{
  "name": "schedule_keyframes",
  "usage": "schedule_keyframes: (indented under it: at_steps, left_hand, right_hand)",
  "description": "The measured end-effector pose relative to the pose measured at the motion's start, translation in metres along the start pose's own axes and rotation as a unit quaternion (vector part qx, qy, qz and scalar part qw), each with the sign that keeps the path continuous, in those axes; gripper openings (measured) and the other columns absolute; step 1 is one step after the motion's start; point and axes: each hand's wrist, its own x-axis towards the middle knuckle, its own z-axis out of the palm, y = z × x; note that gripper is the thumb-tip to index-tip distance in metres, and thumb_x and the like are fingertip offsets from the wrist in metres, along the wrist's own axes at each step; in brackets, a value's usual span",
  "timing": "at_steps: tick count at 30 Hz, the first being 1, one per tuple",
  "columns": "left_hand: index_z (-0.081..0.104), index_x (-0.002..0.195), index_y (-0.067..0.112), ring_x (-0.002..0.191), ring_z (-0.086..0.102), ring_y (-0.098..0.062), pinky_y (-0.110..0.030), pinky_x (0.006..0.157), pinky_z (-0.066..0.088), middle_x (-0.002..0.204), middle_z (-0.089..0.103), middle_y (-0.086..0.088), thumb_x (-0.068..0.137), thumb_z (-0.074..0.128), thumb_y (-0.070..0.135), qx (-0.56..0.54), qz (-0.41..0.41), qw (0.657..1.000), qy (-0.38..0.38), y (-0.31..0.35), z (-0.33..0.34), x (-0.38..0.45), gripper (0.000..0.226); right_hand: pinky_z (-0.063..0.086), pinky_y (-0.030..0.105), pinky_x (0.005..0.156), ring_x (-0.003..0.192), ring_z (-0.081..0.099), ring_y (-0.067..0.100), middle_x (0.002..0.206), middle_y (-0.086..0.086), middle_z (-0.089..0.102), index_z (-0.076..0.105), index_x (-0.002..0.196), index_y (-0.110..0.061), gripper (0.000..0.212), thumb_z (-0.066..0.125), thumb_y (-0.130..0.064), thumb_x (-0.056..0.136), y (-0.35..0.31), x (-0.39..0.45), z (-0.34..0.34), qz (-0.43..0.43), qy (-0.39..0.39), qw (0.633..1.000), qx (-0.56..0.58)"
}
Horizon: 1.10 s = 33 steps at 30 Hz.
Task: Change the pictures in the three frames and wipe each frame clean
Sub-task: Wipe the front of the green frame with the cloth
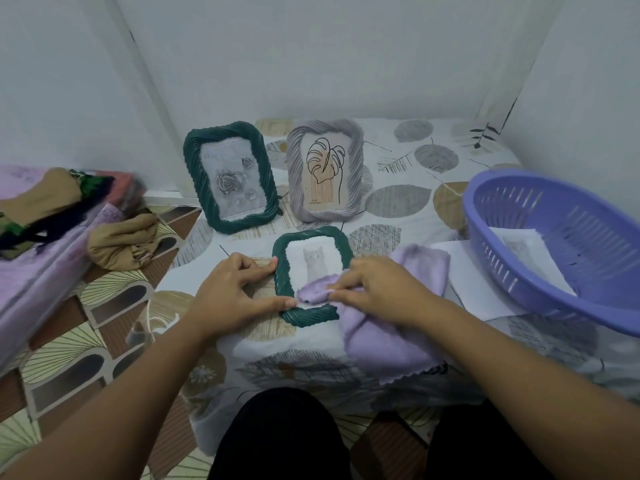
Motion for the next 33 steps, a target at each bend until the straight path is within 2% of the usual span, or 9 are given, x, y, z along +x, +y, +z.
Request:
schedule_keyframes:
  at_steps: [2, 4, 8, 10, 14, 19, 24, 29, 33]
  left_hand:
    - [0.061, 0.138, 0.042, 0.102, 0.048, -0.004, -0.026, 0.085, 0.044, 0.103, 0.047, 0.018, 0.052, 0.061, 0.097, 0.005, -0.001, 1.0, 0.002, -0.001, 0.001, 0.0, 0.103]
    - [0.062, 0.138, 0.042, 0.103, 0.048, -0.005, -0.028, 0.087, 0.045, 0.103, 0.047, 0.018, 0.052, 0.061, 0.097, 0.009, -0.002, 1.0, 0.004, 0.0, 0.001, 0.0, 0.102]
    - [0.062, 0.138, 0.042, 0.101, 0.049, -0.002, -0.026, 0.082, 0.044, 0.102, 0.047, 0.018, 0.052, 0.061, 0.098, 0.0, 0.002, 1.0, 0.006, -0.001, 0.001, 0.0, 0.103]
    - [0.061, 0.138, 0.042, 0.101, 0.048, -0.002, -0.024, 0.081, 0.042, 0.102, 0.046, 0.018, 0.051, 0.061, 0.099, 0.0, 0.002, 1.0, 0.005, -0.001, 0.001, 0.0, 0.103]
    - [0.061, 0.138, 0.042, 0.101, 0.048, -0.004, -0.027, 0.083, 0.043, 0.101, 0.045, 0.018, 0.051, 0.061, 0.098, 0.004, -0.002, 1.0, 0.004, 0.0, 0.002, 0.001, 0.104]
    - [0.061, 0.139, 0.041, 0.1, 0.048, -0.003, -0.026, 0.08, 0.043, 0.101, 0.046, 0.017, 0.053, 0.061, 0.097, 0.005, 0.001, 1.0, 0.002, -0.001, 0.001, 0.0, 0.103]
    - [0.063, 0.136, 0.042, 0.1, 0.048, -0.002, -0.023, 0.079, 0.04, 0.101, 0.046, 0.018, 0.051, 0.063, 0.097, -0.001, -0.002, 1.0, 0.007, 0.0, 0.001, 0.0, 0.102]
    - [0.061, 0.138, 0.043, 0.101, 0.047, -0.001, -0.024, 0.08, 0.041, 0.103, 0.046, 0.019, 0.051, 0.061, 0.099, 0.004, 0.0, 1.0, -0.004, 0.0, 0.0, 0.001, 0.104]
    - [0.061, 0.138, 0.042, 0.101, 0.047, -0.002, -0.023, 0.081, 0.041, 0.102, 0.045, 0.019, 0.047, 0.06, 0.101, 0.012, -0.002, 1.0, -0.003, -0.001, 0.0, 0.001, 0.108]
  right_hand:
    - [0.043, 0.035, 0.069, 0.077, 0.05, 0.014, 0.077, -0.009, 0.049, 0.077, 0.111, -0.044, 0.023, 0.062, -0.053, 0.095, 0.011, 0.006, -0.003, 0.04, 0.044, 0.998, -0.003]
    - [0.035, 0.033, 0.065, 0.077, 0.049, 0.016, 0.074, -0.01, 0.044, 0.079, 0.11, -0.038, 0.023, 0.064, -0.049, 0.096, 0.006, 0.018, -0.001, 0.075, 0.089, 0.993, -0.001]
    - [0.035, 0.03, 0.065, 0.071, 0.044, 0.005, 0.073, -0.013, 0.047, 0.08, 0.106, -0.036, 0.023, 0.067, -0.05, 0.093, -0.003, 0.013, 0.007, -0.001, 0.019, 1.0, 0.015]
    - [0.037, 0.024, 0.066, 0.071, 0.045, 0.001, 0.075, -0.012, 0.05, 0.079, 0.107, -0.04, 0.022, 0.067, -0.051, 0.092, 0.008, 0.006, -0.002, 0.003, -0.003, 1.0, 0.025]
    - [0.035, 0.032, 0.066, 0.075, 0.049, 0.014, 0.075, -0.01, 0.045, 0.079, 0.11, -0.039, 0.023, 0.064, -0.05, 0.095, 0.004, 0.024, 0.001, 0.065, 0.095, 0.993, -0.008]
    - [0.036, 0.03, 0.067, 0.074, 0.048, 0.009, 0.075, -0.01, 0.052, 0.079, 0.109, -0.04, 0.024, 0.066, -0.052, 0.093, 0.003, 0.008, 0.002, -0.011, 0.0, 1.0, 0.014]
    - [0.034, 0.03, 0.068, 0.077, 0.048, 0.012, 0.07, -0.019, 0.043, 0.077, 0.115, -0.038, 0.027, 0.065, -0.051, 0.094, 0.0, 0.024, 0.005, 0.048, 0.085, 0.995, -0.007]
    - [0.041, 0.025, 0.074, 0.076, 0.049, 0.003, 0.079, -0.013, 0.059, 0.079, 0.109, -0.04, 0.025, 0.067, -0.053, 0.092, 0.002, 0.011, -0.001, -0.023, -0.02, 0.999, 0.018]
    - [0.045, 0.032, 0.074, 0.082, 0.054, 0.015, 0.079, -0.014, 0.05, 0.078, 0.111, -0.042, 0.025, 0.063, -0.054, 0.094, -0.004, 0.029, 0.003, 0.021, 0.059, 0.998, -0.032]
